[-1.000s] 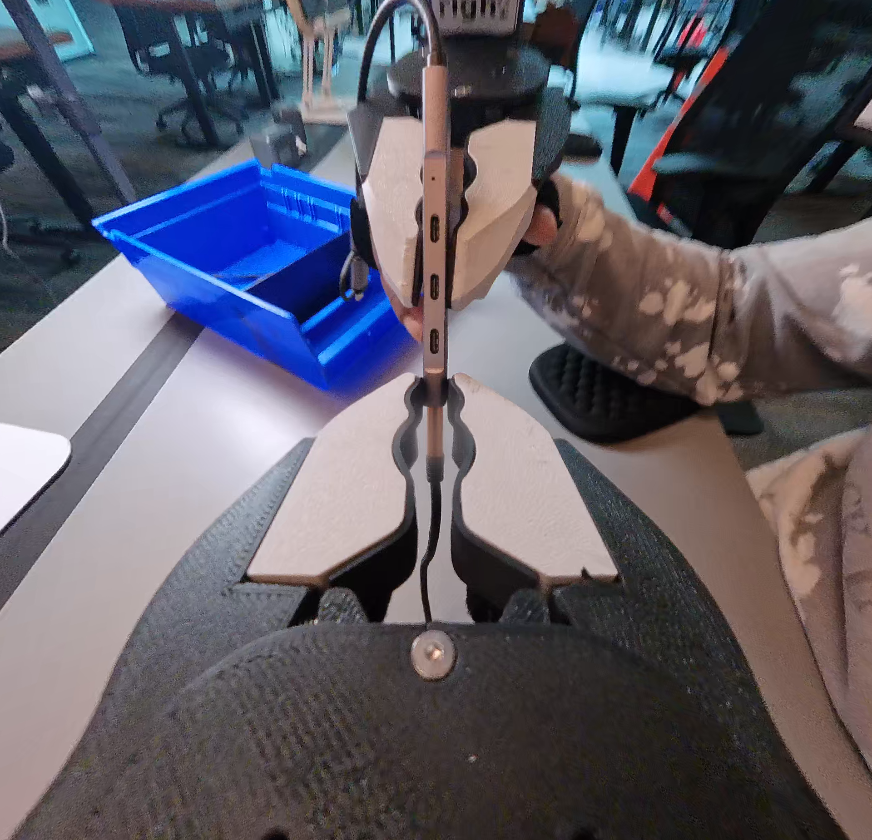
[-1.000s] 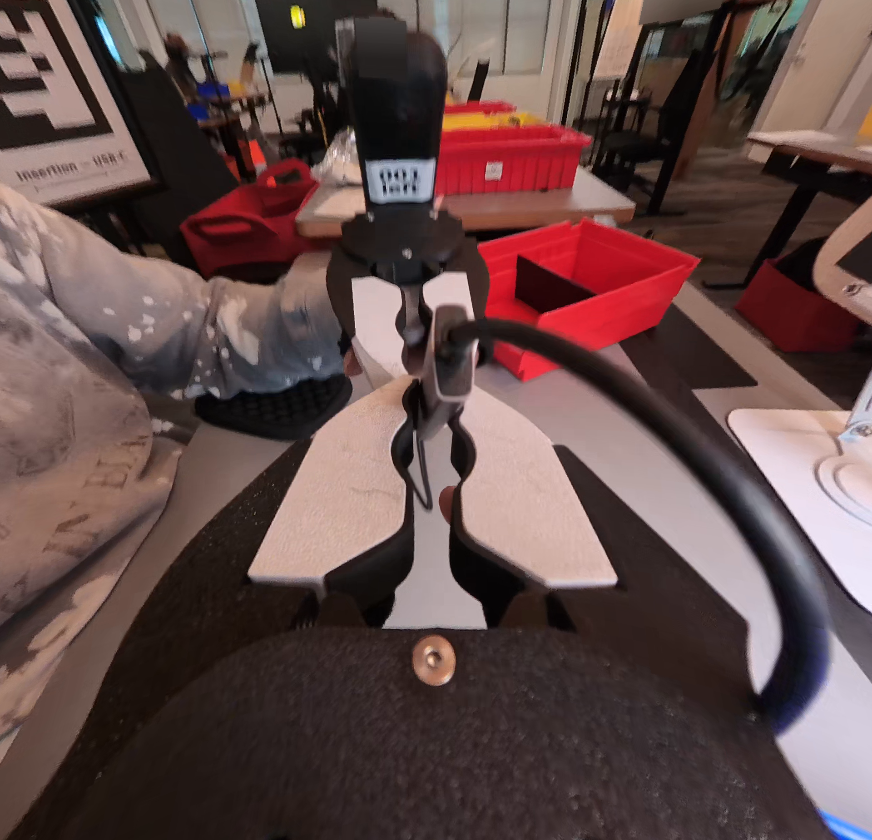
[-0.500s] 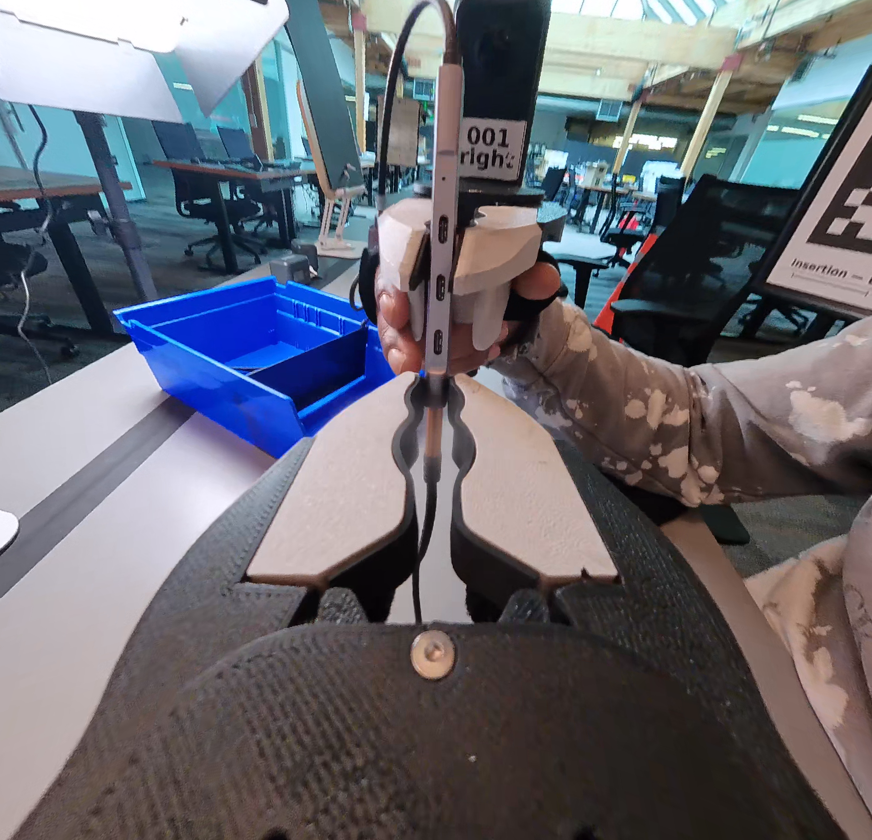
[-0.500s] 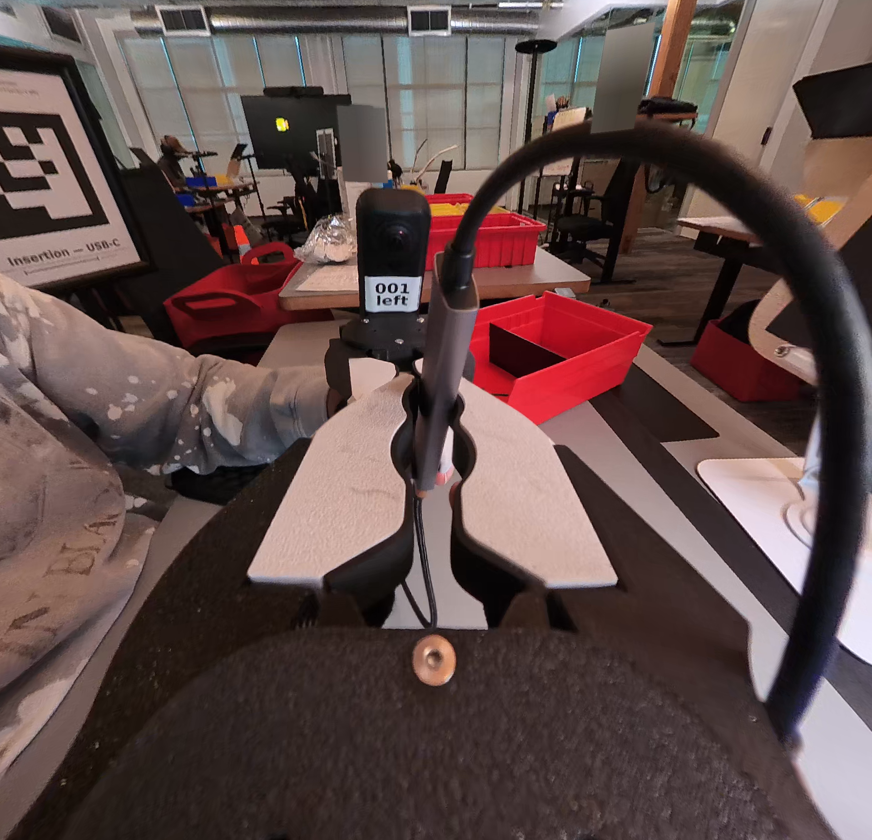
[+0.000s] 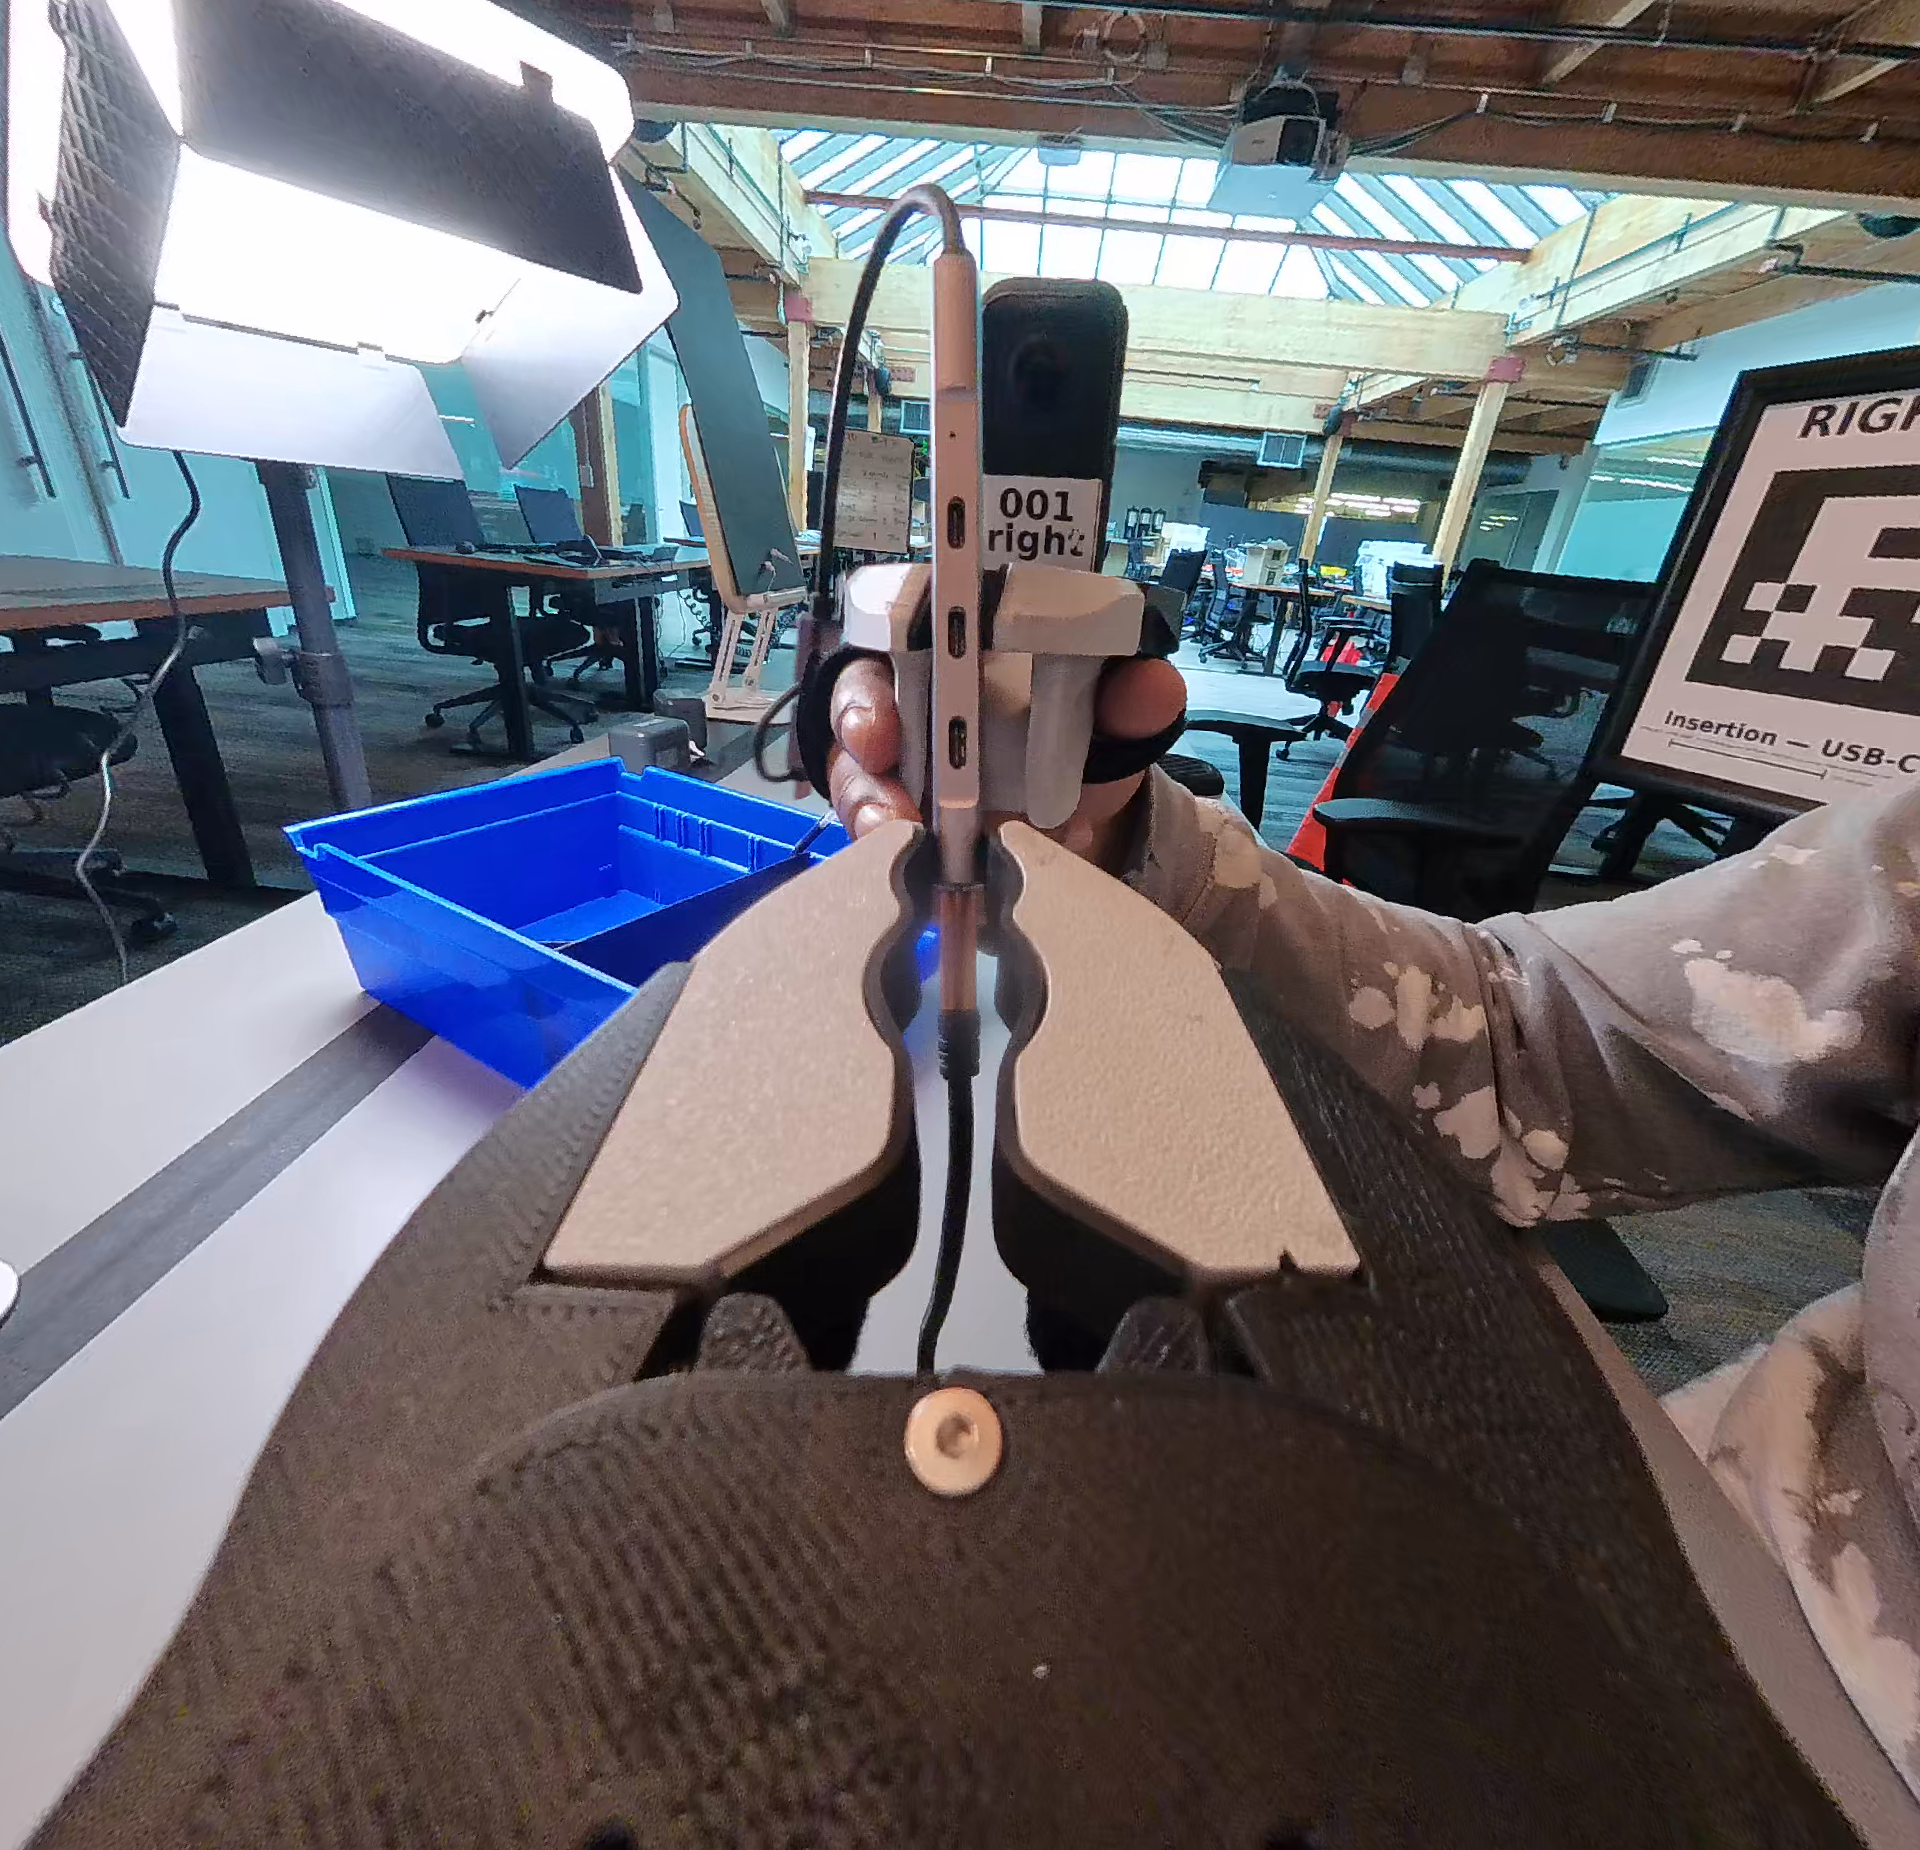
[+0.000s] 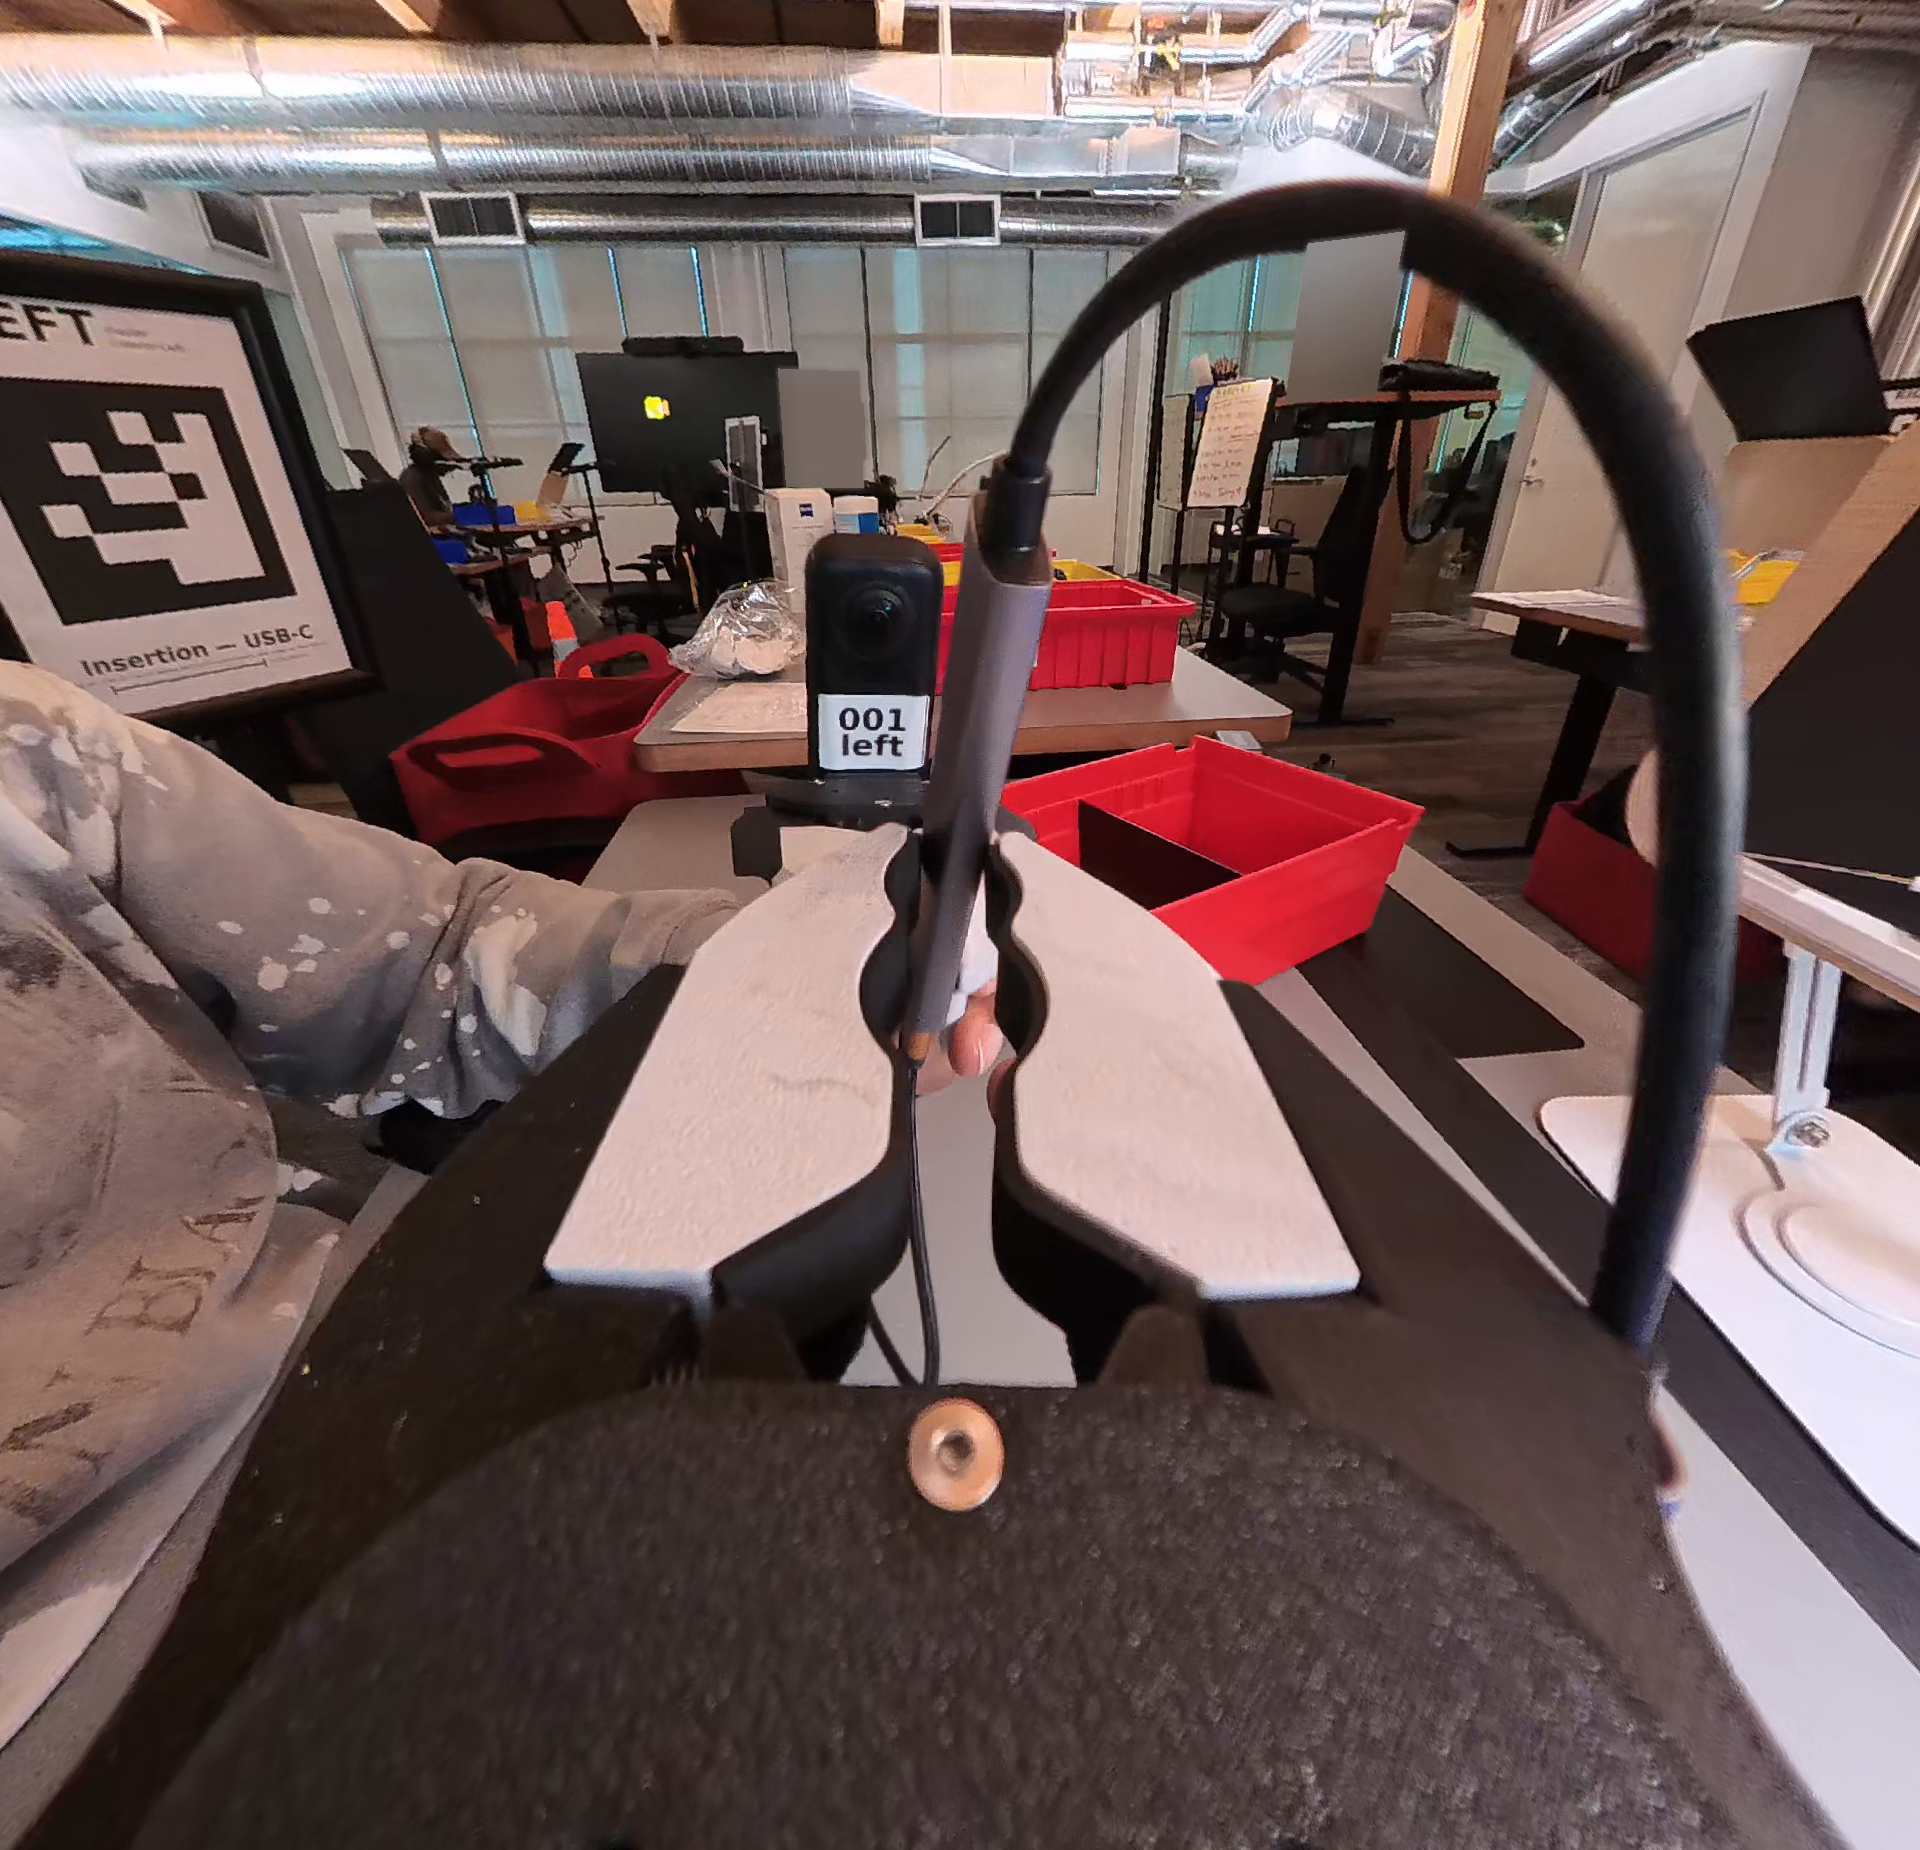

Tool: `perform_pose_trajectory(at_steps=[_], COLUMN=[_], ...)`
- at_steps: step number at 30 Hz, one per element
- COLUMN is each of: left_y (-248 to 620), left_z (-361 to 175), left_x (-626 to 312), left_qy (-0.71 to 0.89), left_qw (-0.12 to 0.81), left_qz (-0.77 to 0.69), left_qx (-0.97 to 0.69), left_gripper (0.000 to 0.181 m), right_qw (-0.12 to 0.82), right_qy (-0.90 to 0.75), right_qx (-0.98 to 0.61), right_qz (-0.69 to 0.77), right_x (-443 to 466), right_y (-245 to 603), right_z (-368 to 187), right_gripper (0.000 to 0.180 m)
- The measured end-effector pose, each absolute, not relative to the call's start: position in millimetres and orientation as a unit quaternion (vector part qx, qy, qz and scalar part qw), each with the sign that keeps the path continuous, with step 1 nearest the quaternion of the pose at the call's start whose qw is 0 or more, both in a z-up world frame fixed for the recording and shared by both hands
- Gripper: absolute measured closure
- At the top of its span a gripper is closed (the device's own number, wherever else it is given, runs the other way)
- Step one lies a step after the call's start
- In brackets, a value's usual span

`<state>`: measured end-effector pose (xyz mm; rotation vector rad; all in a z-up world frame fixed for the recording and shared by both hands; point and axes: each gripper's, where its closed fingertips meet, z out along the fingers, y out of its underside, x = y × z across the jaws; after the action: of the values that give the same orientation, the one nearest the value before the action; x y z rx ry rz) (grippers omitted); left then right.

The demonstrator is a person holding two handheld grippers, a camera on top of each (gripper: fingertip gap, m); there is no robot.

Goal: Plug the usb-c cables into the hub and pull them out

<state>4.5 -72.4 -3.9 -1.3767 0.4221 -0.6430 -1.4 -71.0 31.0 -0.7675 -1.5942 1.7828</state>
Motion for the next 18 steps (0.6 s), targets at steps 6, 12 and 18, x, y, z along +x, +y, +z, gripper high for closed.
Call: perform_pose_trajectory(at_steps=[6, 12, 18], left_y=[-82.7, -118.1, -152.7], left_z=[6.1, 33.7, -44.0], left_x=[-7.6, -111.9, -242.0], left_qy=[0.207, 0.133, -0.043], left_qw=[0.678, 0.672, 0.523], left_qz=[-0.277, -0.122, 0.01], left_qx=[-0.649, -0.718, -0.851], left_gripper=[0.16, 0.148, 0.149], right_qw=[0.328, 0.358, 0.365], right_qy=[-0.62, -0.609, -0.602], right_qx=[-0.278, -0.29, -0.304], right_qz=[0.657, 0.646, 0.641], right_x=[4.7, 15.8, 14.8], right_y=[-70.8, -48.7, -38.8], right_z=[33.4, 43.9, 42.4], right_gripper=[0.171, 0.171, 0.171])
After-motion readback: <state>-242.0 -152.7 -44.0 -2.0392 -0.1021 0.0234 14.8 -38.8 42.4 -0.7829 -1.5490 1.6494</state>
